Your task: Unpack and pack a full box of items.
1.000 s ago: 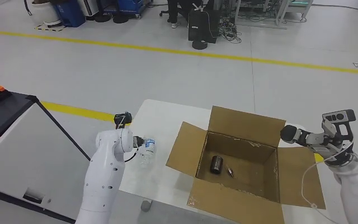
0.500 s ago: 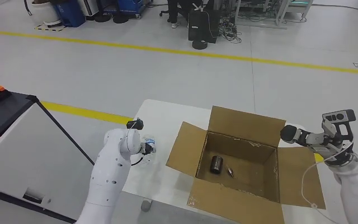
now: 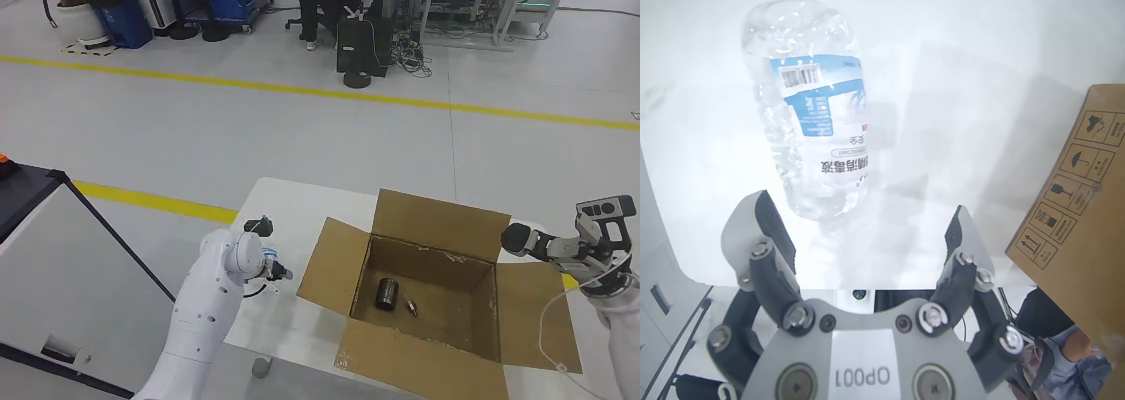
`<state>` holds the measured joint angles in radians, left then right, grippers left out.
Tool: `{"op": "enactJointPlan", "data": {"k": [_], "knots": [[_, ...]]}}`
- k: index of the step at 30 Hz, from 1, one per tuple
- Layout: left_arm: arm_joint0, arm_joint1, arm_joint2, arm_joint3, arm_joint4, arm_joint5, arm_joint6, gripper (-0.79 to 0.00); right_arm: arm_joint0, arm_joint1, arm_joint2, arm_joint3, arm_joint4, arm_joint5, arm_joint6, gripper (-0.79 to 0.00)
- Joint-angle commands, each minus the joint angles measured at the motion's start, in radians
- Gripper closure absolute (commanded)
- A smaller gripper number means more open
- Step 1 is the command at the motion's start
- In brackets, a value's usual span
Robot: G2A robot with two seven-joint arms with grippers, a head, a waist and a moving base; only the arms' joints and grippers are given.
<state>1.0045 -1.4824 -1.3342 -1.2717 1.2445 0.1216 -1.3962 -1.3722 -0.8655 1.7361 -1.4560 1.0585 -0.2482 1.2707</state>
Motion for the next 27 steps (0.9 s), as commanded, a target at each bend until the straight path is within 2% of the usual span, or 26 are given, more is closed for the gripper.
{"op": "enactJointPlan", "data": {"k": [1, 13, 19, 27], "knots": [[-0.005, -0.001, 0.012, 0.016, -0.002, -0.012, 0.022, -0.785, 0.0, 0.0, 0.0, 0.0, 0.0, 0.0, 0.0, -0.785], [-0.026, -0.006, 0.071, 0.067, 0.028, 0.043, 0.187, -0.785, 0.0, 0.0, 0.0, 0.0, 0.0, 0.0, 0.0, -0.785], [-0.044, -0.01, 0.088, 0.098, 0.047, 0.113, 0.195, -0.785, 0.0, 0.0, 0.0, 0.0, 0.0, 0.0, 0.0, -0.785], [-0.044, -0.01, 0.088, 0.098, 0.047, 0.113, 0.195, -0.785, 0.0, 0.0, 0.0, 0.0, 0.0, 0.0, 0.0, -0.785]]}}
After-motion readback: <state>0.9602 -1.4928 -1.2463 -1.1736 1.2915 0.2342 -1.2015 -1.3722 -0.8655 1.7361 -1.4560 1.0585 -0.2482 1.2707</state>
